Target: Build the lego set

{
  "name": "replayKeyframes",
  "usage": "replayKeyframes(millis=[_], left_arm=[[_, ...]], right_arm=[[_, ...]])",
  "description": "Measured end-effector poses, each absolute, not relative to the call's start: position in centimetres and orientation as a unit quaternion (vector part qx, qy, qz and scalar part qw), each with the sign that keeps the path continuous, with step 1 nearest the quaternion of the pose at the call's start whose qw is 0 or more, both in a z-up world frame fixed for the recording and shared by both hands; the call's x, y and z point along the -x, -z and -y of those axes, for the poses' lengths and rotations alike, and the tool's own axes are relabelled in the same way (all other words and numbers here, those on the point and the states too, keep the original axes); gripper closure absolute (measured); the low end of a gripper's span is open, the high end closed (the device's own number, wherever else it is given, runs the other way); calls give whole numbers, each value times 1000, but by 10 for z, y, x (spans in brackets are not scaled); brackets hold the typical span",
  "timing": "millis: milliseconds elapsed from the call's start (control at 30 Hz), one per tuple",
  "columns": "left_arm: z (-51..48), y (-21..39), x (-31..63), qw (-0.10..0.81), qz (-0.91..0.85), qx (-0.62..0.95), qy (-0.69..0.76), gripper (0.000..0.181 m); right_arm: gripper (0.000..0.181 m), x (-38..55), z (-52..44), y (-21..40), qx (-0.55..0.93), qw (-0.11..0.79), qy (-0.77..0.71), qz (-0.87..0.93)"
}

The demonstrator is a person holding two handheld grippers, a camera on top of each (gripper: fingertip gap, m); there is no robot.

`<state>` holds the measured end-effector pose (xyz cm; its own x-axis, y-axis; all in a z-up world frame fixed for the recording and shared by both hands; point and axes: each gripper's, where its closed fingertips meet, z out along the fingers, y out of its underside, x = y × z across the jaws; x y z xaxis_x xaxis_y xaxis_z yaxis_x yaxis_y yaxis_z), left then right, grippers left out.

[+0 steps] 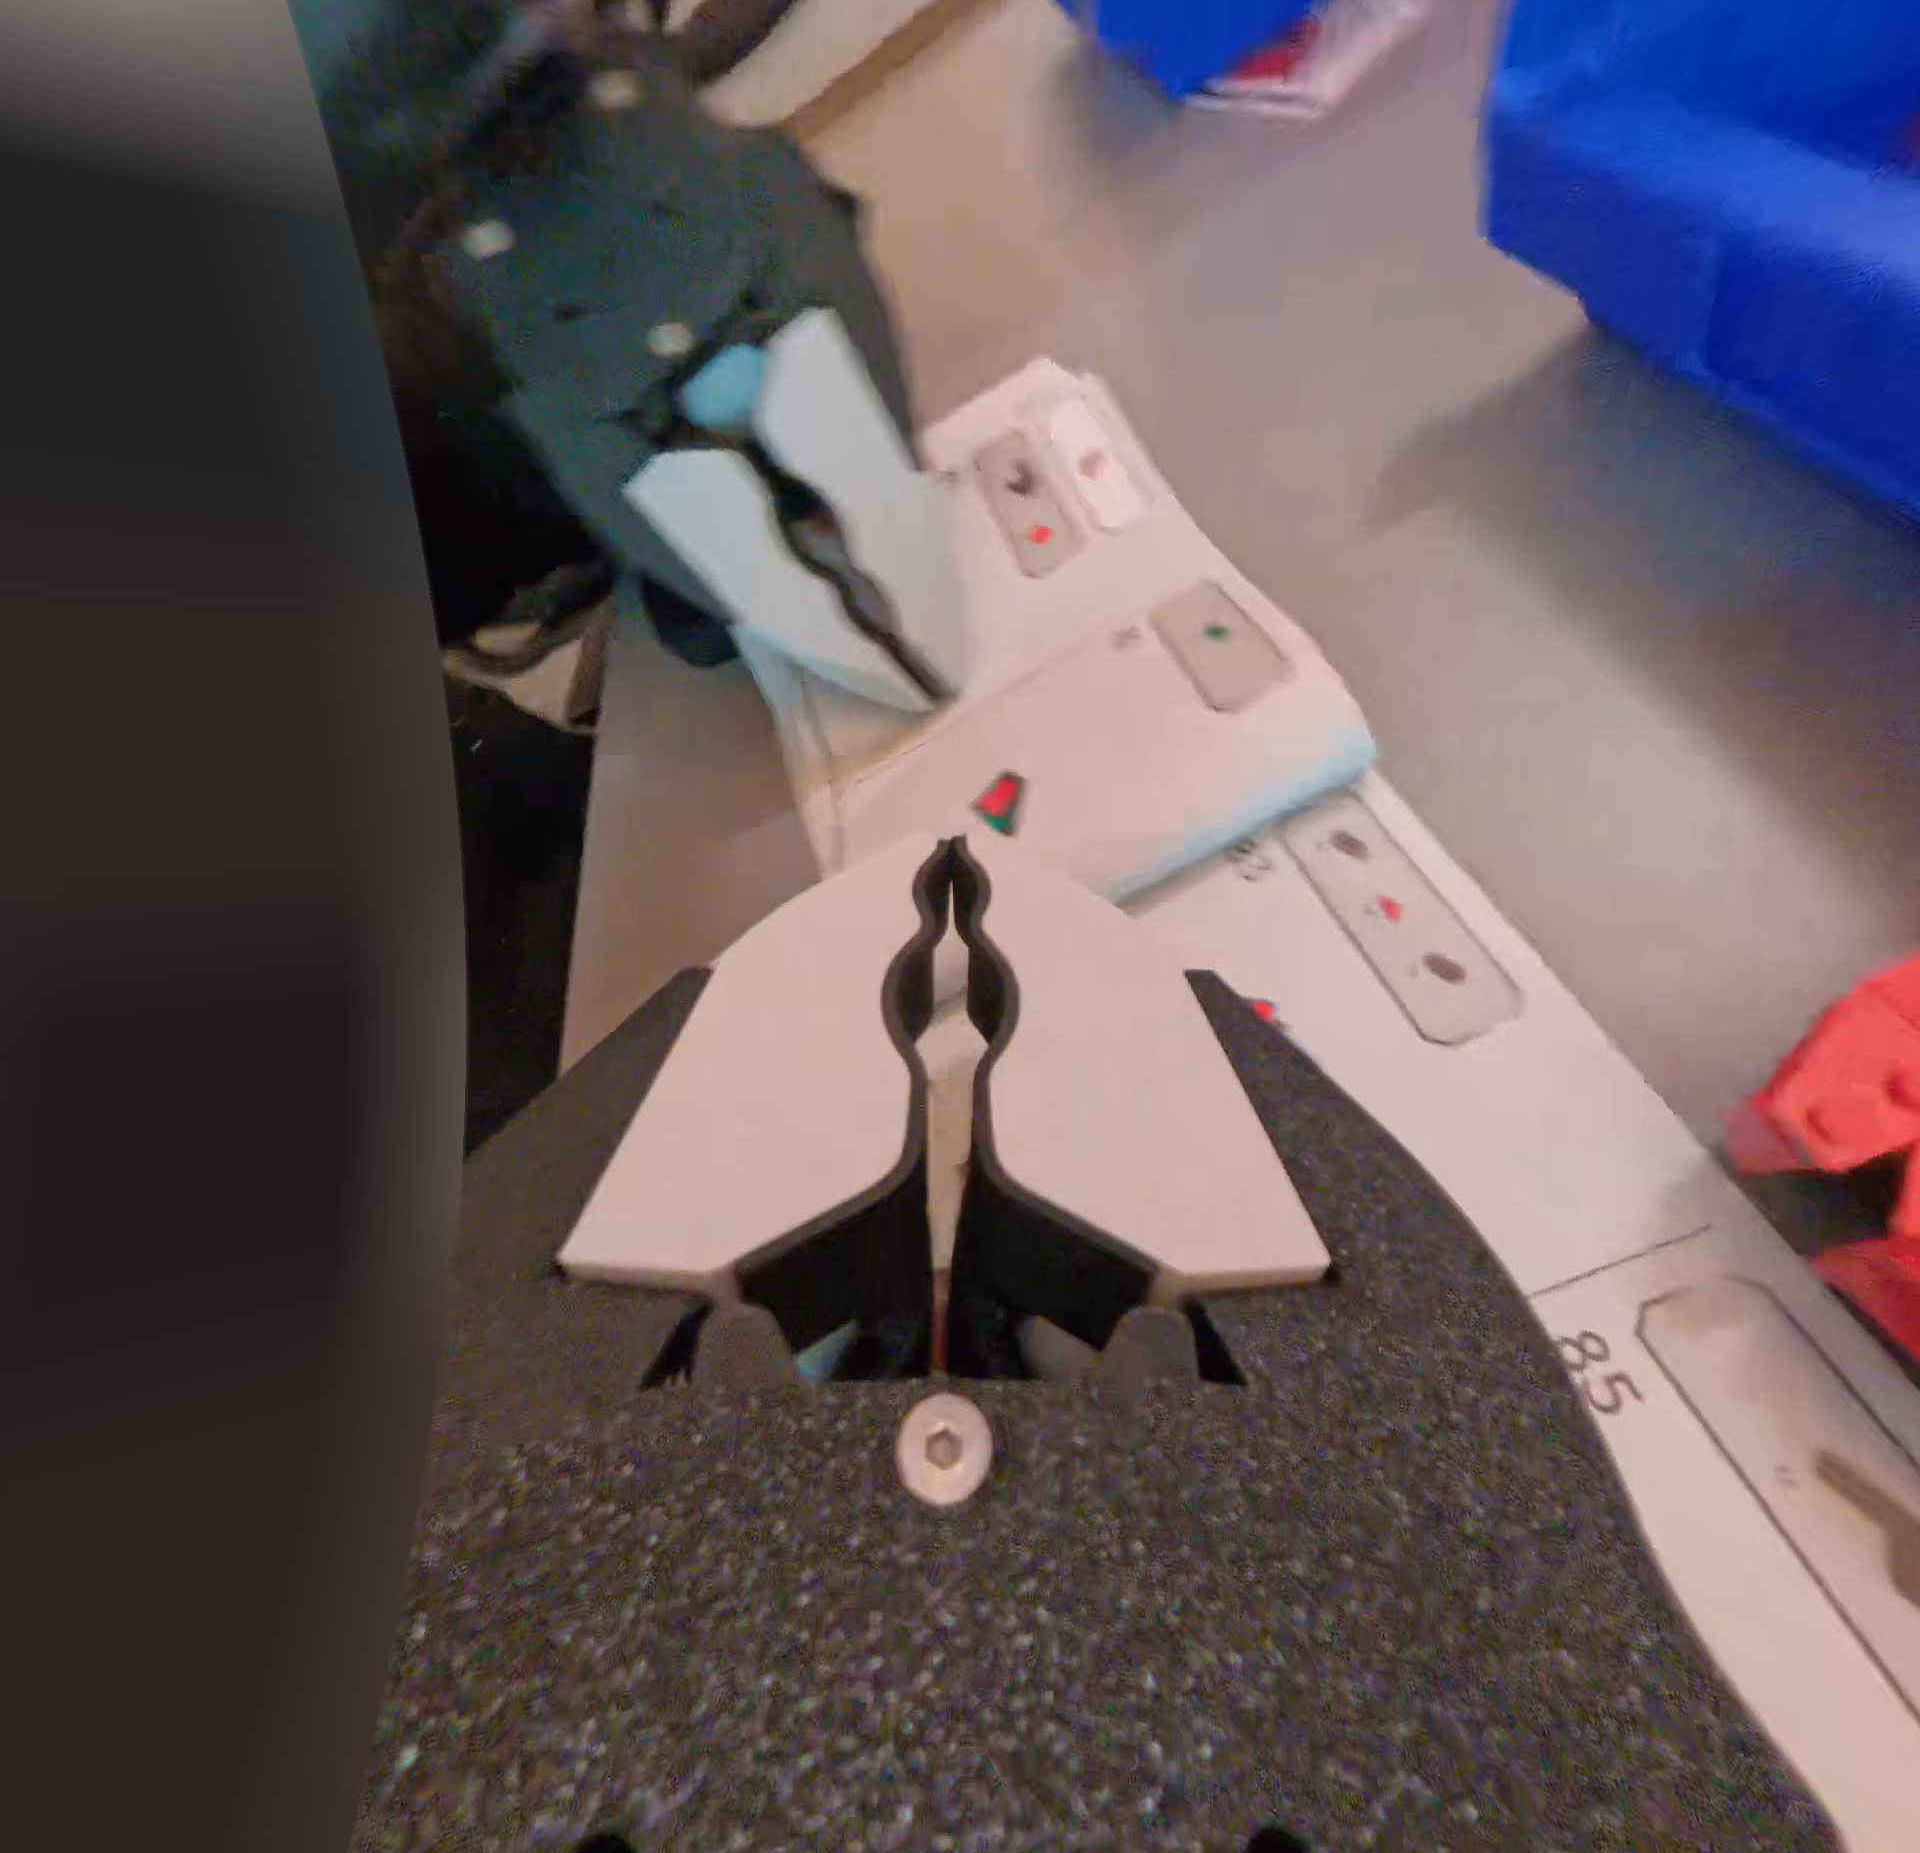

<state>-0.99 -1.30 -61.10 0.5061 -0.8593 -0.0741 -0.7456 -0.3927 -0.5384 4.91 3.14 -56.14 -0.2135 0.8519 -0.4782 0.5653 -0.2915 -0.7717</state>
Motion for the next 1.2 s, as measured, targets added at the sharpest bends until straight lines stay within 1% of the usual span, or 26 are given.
replayKeyframes(millis=[100, 167, 267, 333, 367, 433, 467, 533, 633, 833, 933, 1000, 1100, 1200], left_arm=[[13, 610, 12, 254, -497, 825, 88, 178], [6, 599, 7, 284, -510, 809, 67, 177], [-4, 570, -31, 366, -560, 739, 81, 176], [-6, 567, -61, 394, -602, 688, 90, 176], [-8, 576, -69, 383, -624, 677, 79, 176], [-14, 605, -61, 320, -651, 688, 26, 181], [-13, 604, -62, 323, -641, 695, 40, 181], [-8, 609, -53, 294, -624, 722, 59, 181], [-7, 610, -52, 319, -611, 721, 70, 181], [-6, 610, -52, 343, -634, 693, 22, 181], [-6, 610, -52, 353, -628, 693, 22, 181], [-6, 610, -51, 349, -626, 696, 26, 181], [-4, 610, -50, 342, -629, 697, 33, 181], [-3, 610, -49, 332, -640, 692, 38, 181]], right_arm=[[181, -43, -38, 599, 667, 64, -481, 565], [181, -42, -37, 602, 672, 48, -489, 554], [181, -43, -37, 603, 673, 58, -480, 559], [181, -43, -37, 604, 671, 65, -477, 565], [181, -43, -37, 604, 670, 68, -476, 565], [181, -44, -36, 603, 667, 74, -474, 571], [181, -45, -34, 601, 660, 78, -476, 575], [181, -44, -23, 595, 642, 65, -500, 578], [181, -39, -22, 600, 646, 58, -480, 591], [181, -14, -62, 604, 682, 126, -415, 590], [181, -8, -80, 603, 685, 184, -371, 600], [181, -15, -86, 590, 674, 223, -355, 609], [181, -51, -95, 555, 664, 262, -362, 599], [181, -122, -111, 572, 706, 248, -252, 614]])
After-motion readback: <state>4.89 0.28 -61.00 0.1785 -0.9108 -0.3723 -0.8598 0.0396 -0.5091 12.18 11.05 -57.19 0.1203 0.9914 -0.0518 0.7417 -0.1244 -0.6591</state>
